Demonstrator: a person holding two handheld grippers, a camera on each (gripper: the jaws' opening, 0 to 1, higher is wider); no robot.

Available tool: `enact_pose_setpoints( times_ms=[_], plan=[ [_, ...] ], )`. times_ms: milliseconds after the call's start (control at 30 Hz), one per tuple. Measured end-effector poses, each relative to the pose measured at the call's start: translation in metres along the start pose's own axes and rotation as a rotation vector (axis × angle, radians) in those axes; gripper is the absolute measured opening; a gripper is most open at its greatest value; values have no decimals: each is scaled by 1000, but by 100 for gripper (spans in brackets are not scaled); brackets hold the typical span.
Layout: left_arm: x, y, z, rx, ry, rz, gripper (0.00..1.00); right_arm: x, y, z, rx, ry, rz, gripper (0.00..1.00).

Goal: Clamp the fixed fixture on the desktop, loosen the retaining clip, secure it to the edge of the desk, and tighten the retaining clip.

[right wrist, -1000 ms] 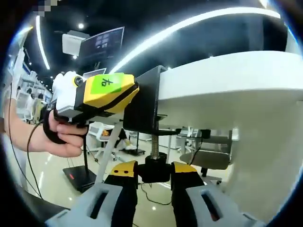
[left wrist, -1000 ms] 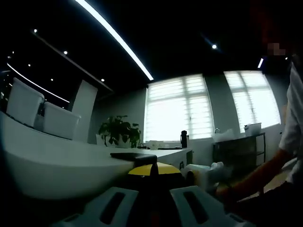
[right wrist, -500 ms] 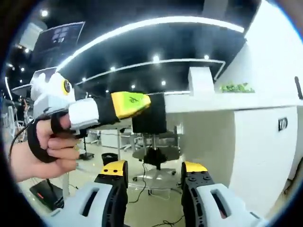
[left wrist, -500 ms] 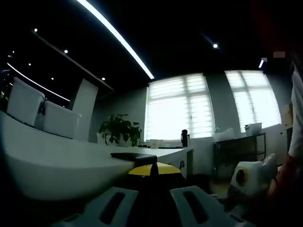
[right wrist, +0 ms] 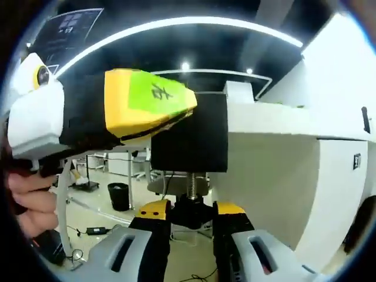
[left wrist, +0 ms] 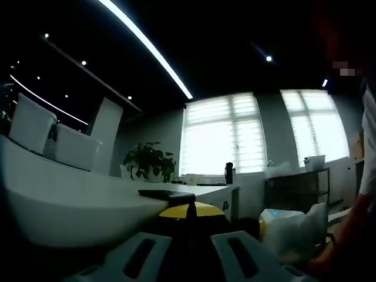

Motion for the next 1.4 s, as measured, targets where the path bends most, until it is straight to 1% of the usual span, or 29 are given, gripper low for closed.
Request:
enact_pose_setpoints(
  times_ms=[33,67,133,167,300,333,400,433,467,500,533,600,700,833,967,1000,1033,1067,1133,1167,1200,1233,1267,1333,1367,1400],
  plan=[
    [0,0,0,0,1,0,2,-1,0,-1,8,-4,-4,26],
    [0,0,-1,4,1,0,2,-1,0,0,31,-23,-9,26],
    [0,0,-1,8,2,2,2,-1,0,-1,41,-56,-22,26],
    [0,0,-1,9,2,2,2,-2,0,-3,46,-90,-35,26],
    [0,0,-1,11,3,2,2,0,2,-11,67,-251,-61,26],
    [-1,0,-1,7,5,1,2,0,2,-13,46,-289,-67,26],
    [-1,0,-1,0,9,1,2,0,2,-15,22,-394,-62,26],
    [-1,0,0,-8,9,0,2,0,2,-17,14,-426,-62,26],
    [-1,0,0,-15,8,-1,2,1,2,-19,5,-489,-61,26],
    [0,0,0,-18,8,-2,2,8,3,-25,2,-527,-57,26],
    [0,0,0,-18,7,-3,2,10,3,-26,-8,-545,-55,26],
    [0,1,-1,-11,7,-2,2,14,4,-27,-12,-620,-41,26],
    [0,1,-1,-8,7,0,2,22,6,-29,3,-684,-41,26],
    [1,2,-1,-3,6,5,2,26,7,-31,4,-726,-44,26],
    [1,2,0,-2,7,4,2,25,8,-30,7,-732,-55,26],
    [1,2,-1,-1,8,5,2,24,8,-30,11,-722,-58,27],
    [1,2,-1,-1,7,5,2,22,9,-31,27,-697,-58,27],
    [1,2,0,0,7,6,2,20,10,-32,47,-662,-51,27],
    [1,2,0,2,6,7,2,12,16,-34,38,-596,-42,30],
    [1,2,0,2,6,8,2,6,20,-35,50,-550,-40,32],
    [1,2,0,3,5,9,2,-1,25,-34,72,-505,-26,33],
    [1,2,-1,3,5,9,2,-8,24,-33,91,-476,-27,33],
    [1,2,0,2,5,9,2,-19,27,-31,119,-415,-40,33],
    [1,2,0,1,4,8,2,-36,32,-25,119,-353,-32,33],
    [1,2,-1,3,3,8,2,-42,32,-21,114,-324,-39,33],
    [1,2,-1,6,1,8,2,-46,32,-20,94,-291,-35,33]
  ],
)
Point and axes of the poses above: the point that each gripper's makers call its tool centre point, and the gripper's own axes: x roughly forward along the fingers, z roughly to its left, y roughly out of its underside, the point moved 7 cm from there along -x, roughly backward along the fingers, and after that the axes turned 5 degrees about -z, right-handed, at the moved point
